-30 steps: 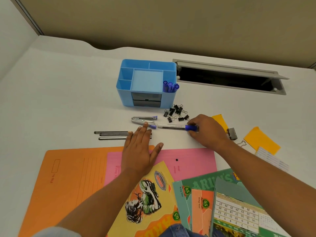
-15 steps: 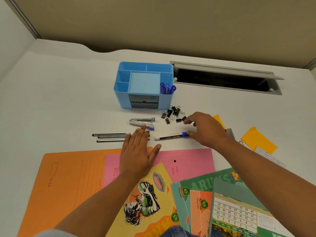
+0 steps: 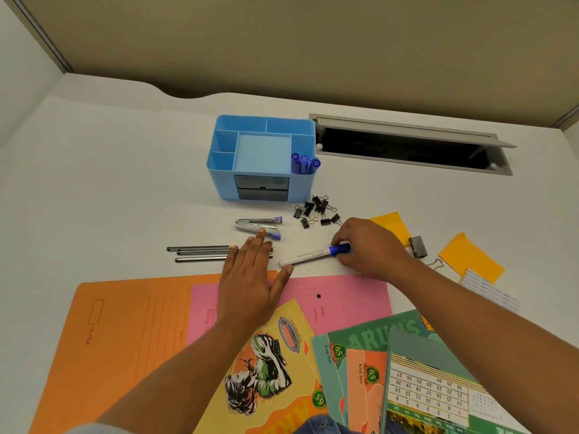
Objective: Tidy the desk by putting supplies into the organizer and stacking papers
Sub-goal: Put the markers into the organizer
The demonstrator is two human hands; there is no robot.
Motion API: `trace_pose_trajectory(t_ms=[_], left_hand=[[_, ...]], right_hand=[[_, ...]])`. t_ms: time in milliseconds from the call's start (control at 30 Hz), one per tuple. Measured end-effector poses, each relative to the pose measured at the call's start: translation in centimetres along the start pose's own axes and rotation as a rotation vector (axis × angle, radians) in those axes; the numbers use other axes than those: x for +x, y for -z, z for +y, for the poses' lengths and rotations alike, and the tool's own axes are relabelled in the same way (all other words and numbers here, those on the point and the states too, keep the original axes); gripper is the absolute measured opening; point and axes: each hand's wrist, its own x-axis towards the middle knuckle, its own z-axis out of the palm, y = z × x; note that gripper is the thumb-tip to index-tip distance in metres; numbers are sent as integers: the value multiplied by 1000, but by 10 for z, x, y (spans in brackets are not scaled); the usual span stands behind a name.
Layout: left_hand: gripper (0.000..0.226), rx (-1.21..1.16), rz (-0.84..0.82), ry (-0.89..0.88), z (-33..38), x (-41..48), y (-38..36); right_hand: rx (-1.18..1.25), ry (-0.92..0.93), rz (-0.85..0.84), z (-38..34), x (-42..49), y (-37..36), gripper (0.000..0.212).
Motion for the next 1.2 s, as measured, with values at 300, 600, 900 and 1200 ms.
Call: trace_pose_trajectory(t_ms=[300, 600, 900, 1200], left_hand=[[72, -3, -3, 1, -1, 0, -1], [75, 3, -4, -1, 0, 0, 1], [74, -24, -7, -2, -1, 0, 1], [75, -38, -10, -4, 0, -1, 2]], right_hand=[[484, 113, 220, -12, -23, 47, 24], [586, 304, 629, -45, -27, 149, 20], [247, 320, 532, -44, 47, 170, 22], [30, 333, 310, -44, 93, 141, 23]])
